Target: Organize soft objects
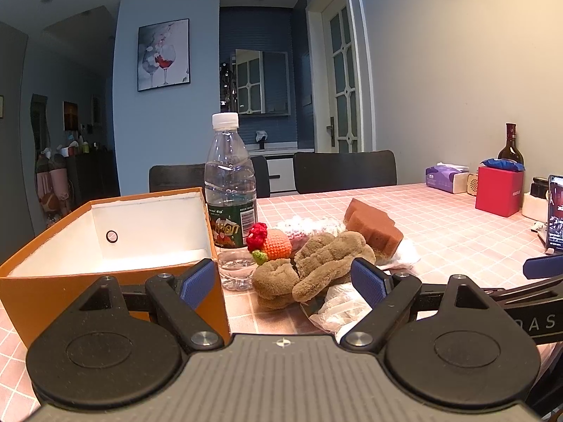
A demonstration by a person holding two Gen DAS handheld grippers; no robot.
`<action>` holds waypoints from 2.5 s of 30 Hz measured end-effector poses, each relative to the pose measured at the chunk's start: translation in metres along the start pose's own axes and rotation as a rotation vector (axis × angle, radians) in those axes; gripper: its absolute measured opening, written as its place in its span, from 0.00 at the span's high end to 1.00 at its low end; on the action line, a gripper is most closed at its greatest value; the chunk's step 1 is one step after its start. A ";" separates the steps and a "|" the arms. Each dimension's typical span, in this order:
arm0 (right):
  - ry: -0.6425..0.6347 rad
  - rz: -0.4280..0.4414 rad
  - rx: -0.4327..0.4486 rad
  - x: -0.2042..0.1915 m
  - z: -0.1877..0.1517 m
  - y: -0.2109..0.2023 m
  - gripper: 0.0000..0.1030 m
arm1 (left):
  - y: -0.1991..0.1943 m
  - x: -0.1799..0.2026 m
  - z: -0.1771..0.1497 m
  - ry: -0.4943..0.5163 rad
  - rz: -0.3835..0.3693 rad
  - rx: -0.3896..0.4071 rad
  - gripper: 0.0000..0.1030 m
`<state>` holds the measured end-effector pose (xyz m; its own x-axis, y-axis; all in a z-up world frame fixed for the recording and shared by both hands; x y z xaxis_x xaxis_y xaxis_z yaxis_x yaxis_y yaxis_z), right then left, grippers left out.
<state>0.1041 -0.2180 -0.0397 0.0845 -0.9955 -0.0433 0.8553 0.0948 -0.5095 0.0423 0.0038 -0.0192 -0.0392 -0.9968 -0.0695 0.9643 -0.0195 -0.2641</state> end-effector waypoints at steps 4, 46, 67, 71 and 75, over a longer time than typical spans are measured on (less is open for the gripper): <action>0.001 -0.001 -0.001 0.000 0.000 0.000 0.03 | -0.001 0.000 0.000 0.001 -0.002 0.000 0.02; 0.014 -0.018 -0.049 0.002 -0.006 0.010 0.03 | 0.001 0.001 -0.002 -0.009 -0.011 -0.019 0.02; -0.040 0.072 -0.089 0.015 0.008 0.041 0.13 | 0.024 0.015 0.006 0.027 -0.165 -0.119 0.28; 0.021 0.094 -0.114 0.021 0.011 0.050 0.22 | 0.038 0.020 0.002 0.087 -0.183 -0.182 0.30; 0.107 0.176 -0.134 0.015 0.023 0.059 0.24 | 0.040 0.021 -0.003 0.160 -0.179 -0.217 0.34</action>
<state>0.1673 -0.2277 -0.0510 0.1660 -0.9592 -0.2287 0.7559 0.2728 -0.5951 0.0789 -0.0172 -0.0343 -0.2608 -0.9538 -0.1492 0.8606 -0.1596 -0.4836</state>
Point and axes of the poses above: each gripper's, at about its wrist camera, not at the fingertips, and y roughly the way its jaws point, x to its right, z to its top, the point moved 4 cm from there along y, roughly the way its jaws point
